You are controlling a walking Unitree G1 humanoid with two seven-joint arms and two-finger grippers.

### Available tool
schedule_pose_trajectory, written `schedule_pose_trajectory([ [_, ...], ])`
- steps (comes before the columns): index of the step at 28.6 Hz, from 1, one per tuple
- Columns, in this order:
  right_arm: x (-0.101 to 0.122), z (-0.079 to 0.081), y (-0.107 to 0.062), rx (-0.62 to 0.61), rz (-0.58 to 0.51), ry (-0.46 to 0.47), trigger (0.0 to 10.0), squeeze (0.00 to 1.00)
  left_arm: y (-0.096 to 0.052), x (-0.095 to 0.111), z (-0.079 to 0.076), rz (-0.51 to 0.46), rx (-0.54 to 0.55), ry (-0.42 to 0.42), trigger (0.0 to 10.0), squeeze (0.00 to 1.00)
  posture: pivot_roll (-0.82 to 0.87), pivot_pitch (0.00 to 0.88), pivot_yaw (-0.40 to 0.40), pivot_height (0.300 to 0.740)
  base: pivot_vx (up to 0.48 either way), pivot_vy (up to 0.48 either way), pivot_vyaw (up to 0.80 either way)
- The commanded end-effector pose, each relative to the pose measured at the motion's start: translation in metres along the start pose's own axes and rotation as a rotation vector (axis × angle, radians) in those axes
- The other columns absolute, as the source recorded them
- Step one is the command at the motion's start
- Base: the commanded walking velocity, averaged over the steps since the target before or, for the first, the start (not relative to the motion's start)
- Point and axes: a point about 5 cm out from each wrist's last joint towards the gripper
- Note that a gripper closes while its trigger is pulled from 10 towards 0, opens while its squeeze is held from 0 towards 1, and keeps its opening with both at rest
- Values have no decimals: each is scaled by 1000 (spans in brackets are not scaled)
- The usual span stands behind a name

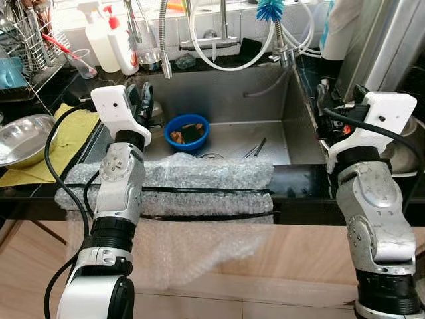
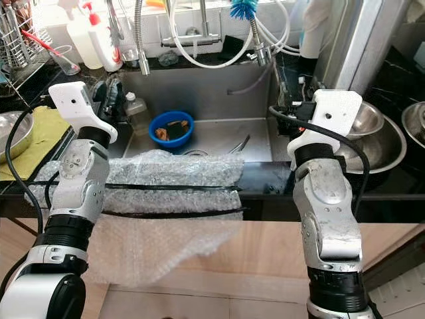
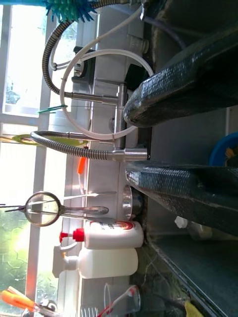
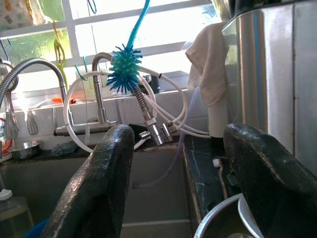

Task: Kitchen organization

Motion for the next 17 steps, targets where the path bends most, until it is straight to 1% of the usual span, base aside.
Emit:
schedule_pose_trajectory([
  [1,4,2,0,6,-16,0,10000,0,0,2,3,0,8,3,10000,0,-81,92,118,740,0,0,0],
  [17,4,3,0,12,-20,3,10000,0,1,1,3,4,7,-1,10000,0,-79,100,119,740,0,0,0],
])
Point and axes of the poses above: a point about 5 cm out from each wrist's last joint towards the gripper, its own y axis pointing out of the wrist towards the gripper, its own x axis along the axis of the wrist's last joint, z = x × y, and after that the axes turned 9 degrees about -y, right-handed
